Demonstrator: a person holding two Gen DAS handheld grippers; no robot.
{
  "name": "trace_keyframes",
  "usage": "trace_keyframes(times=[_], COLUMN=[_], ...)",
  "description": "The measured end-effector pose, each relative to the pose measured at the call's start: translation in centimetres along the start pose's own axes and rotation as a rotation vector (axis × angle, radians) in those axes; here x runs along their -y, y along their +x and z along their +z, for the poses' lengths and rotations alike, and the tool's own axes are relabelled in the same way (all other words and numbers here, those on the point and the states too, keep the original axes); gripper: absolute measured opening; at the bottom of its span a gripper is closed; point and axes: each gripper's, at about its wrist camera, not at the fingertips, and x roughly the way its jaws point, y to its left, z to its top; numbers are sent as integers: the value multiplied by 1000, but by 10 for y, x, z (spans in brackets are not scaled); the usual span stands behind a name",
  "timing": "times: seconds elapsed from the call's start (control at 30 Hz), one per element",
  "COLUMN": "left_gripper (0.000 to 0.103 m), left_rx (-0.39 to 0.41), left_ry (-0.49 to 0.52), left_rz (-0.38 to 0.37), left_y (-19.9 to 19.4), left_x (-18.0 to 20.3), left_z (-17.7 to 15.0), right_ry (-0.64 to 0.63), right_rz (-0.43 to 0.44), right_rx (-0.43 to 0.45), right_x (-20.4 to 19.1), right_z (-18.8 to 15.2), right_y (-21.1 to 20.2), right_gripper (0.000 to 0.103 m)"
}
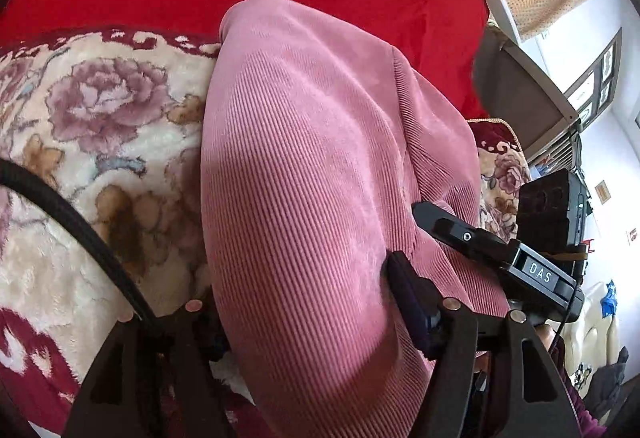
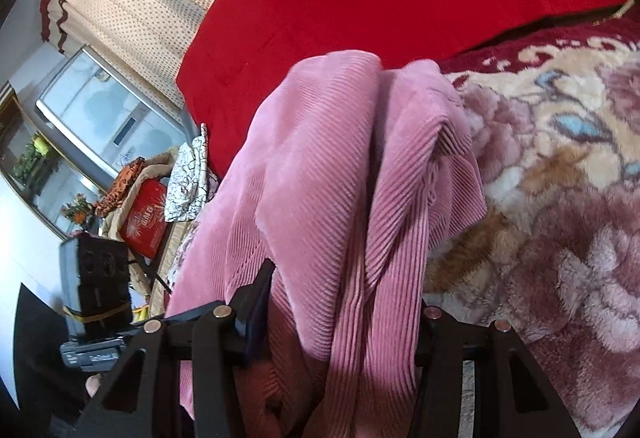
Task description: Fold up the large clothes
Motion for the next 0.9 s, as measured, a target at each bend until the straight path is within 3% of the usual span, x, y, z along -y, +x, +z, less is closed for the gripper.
trace_keyframes(times=[0.17, 0.37, 0.5, 0.57, 0.7, 0.8, 0.9], left_gripper=[78, 83, 84, 84, 84, 84, 84], left_rx=[-5, -8, -19, -21, -19, -19, -14], left_ry=[-5, -18, -16, -17, -3, -3, 0], left_rz=[22, 49, 60, 59, 70, 74, 78], left_y=[3, 0, -1, -1, -3, -4, -5], left_x=[-3, -6, -6, -6, -4, -3, -2], left_z=[-5, -3, -2, -1, -2, -2, -4], right_ry=[25, 17, 33, 30, -34, -97, -41], right_rz=[-13, -66, -109, -115, -24, -2, -63], right_rx=[-11, -20, 52, 138, 266, 241, 114], right_x=[10, -2, -10, -17, -42, -63, -46], right_z=[-4, 6, 22, 31, 48, 55, 57], right_y=[3, -9, -32, -49, -74, -63, -18], right_gripper=[69, 69, 69, 69, 69, 67, 65])
